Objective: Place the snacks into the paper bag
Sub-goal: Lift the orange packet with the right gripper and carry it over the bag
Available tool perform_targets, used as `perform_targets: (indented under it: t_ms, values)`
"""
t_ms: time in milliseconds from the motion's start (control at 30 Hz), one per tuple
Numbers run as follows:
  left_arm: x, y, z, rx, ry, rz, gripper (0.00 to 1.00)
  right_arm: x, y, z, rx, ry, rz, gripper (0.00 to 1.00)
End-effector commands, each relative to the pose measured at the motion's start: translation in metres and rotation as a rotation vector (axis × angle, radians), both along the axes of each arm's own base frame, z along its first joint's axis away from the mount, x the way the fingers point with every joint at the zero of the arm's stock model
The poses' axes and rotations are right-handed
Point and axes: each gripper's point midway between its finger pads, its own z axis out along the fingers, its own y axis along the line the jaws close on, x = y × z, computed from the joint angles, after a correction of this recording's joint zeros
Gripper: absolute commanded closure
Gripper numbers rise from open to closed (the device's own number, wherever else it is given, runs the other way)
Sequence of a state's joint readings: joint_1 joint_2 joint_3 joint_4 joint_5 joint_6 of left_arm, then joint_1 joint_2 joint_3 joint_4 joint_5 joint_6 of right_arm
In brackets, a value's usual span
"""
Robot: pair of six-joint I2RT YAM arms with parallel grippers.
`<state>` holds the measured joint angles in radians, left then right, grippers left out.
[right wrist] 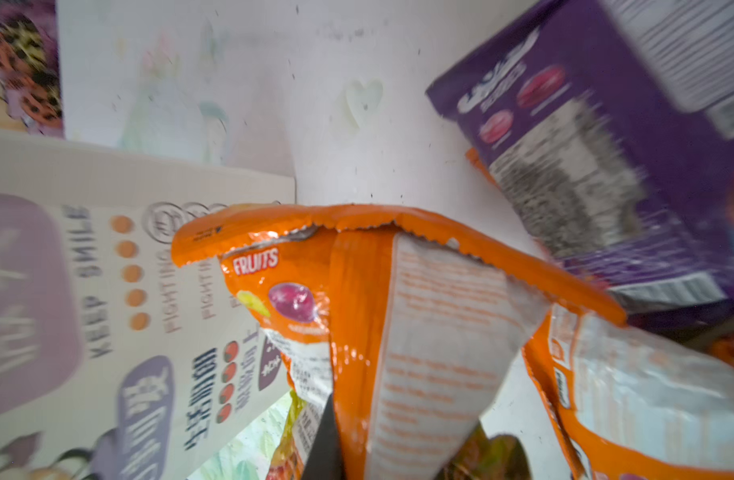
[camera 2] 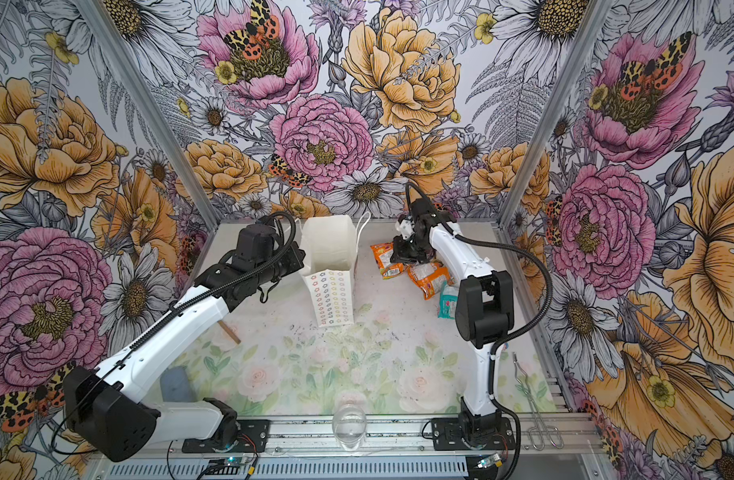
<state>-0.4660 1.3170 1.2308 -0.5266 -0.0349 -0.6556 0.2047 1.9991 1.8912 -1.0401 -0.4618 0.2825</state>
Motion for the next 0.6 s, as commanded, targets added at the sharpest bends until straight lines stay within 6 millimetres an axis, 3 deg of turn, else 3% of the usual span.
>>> perform_targets:
  t_ms: [0,133,333,433,567]
  values:
    - [-0.001,-0.001,0.024,-0.038,-0.067,-0.007,1.0,0.006,-0.004,0.093,0.122,-0.14,-0.126,1.0]
    - [-0.002,0.001,0.023,-0.038,-0.069,-0.001,1.0,0.01,-0.009,0.152,0.174,-0.246,-0.216,1.0]
    - [-0.002,0.002,0.022,-0.038,-0.07,0.001,1.0,0.008,0.002,0.24,0.227,-0.446,-0.298,1.0]
    - [-0.002,0.001,0.023,-0.041,-0.071,-0.001,1.0,-0.002,0.026,0.281,0.27,-0.554,-0.285,1.0]
    - [-0.002,0.002,0.022,-0.041,-0.071,0.002,1.0,-0.016,0.062,0.312,0.33,-0.633,-0.273,1.0]
